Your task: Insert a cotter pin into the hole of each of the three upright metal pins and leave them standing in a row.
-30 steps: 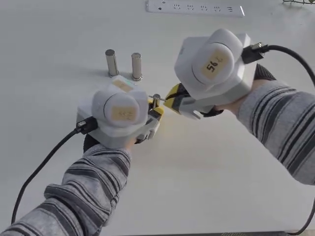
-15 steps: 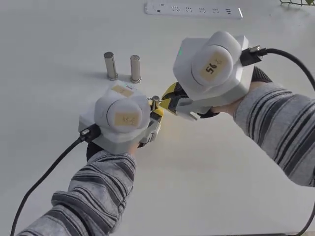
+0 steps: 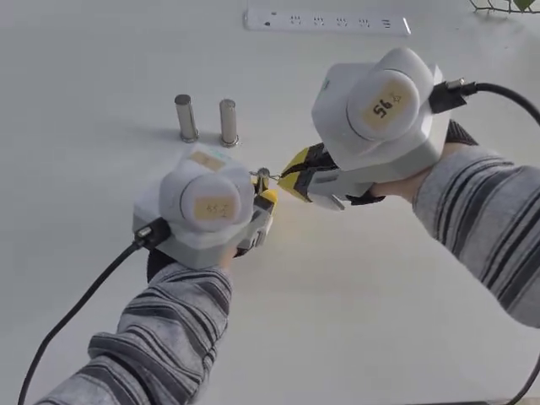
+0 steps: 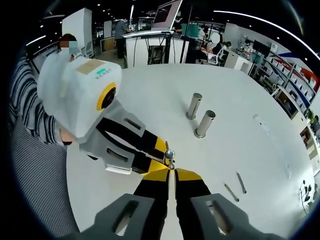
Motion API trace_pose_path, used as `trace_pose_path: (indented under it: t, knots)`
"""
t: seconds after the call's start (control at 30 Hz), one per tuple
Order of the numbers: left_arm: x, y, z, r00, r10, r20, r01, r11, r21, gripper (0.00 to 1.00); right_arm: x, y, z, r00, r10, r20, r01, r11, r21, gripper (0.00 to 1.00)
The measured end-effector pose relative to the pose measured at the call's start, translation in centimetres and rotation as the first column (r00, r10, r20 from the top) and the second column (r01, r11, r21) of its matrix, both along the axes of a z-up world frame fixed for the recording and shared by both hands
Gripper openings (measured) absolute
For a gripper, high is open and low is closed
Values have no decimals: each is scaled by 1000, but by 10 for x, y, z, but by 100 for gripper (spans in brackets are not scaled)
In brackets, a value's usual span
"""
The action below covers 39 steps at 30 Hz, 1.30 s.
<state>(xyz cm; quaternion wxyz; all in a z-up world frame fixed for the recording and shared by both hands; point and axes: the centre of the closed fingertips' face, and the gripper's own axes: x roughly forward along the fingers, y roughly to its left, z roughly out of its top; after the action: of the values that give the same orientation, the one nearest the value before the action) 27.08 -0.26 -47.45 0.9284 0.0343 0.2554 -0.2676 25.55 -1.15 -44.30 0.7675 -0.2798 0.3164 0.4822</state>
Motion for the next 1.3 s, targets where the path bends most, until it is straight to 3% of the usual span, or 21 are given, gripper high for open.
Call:
trace_pose_path:
  t: [0.47, 0.67, 0.8, 0.9, 0.97, 1.3]
  knots:
    - [0, 0, 0, 1000, 14, 0, -14, 1000, -2, 5, 2, 4, -1, 1000, -6, 1, 6, 1000, 10, 0]
    - [1, 1, 0, 1000, 19, 2, -19, 1000, -2, 5, 6, -3, 0, 996, -87, -20, 88, 995, 45, 5]
    - [3, 3, 0, 1000, 15, -5, -15, 1000, -7, 5, 10, -10, 4, 981, -183, -60, 189, 976, 113, 10]
    - [4, 7, 0, 1000, 14, 1, -14, 1000, 13, 5, 16, -17, 2, 975, -212, -63, 218, 968, 122, 14]
    - [5, 11, 1, 1000, 20, -1, -20, 1000, 13, 5, 19, -24, 4, 966, -252, -57, 258, 956, 140, 17]
    - [17, 41, 7, 997, 76, 7, -76, 997, 19, 5, 20, -38, 11, 944, -322, -72, 330, 917, 224, 29]
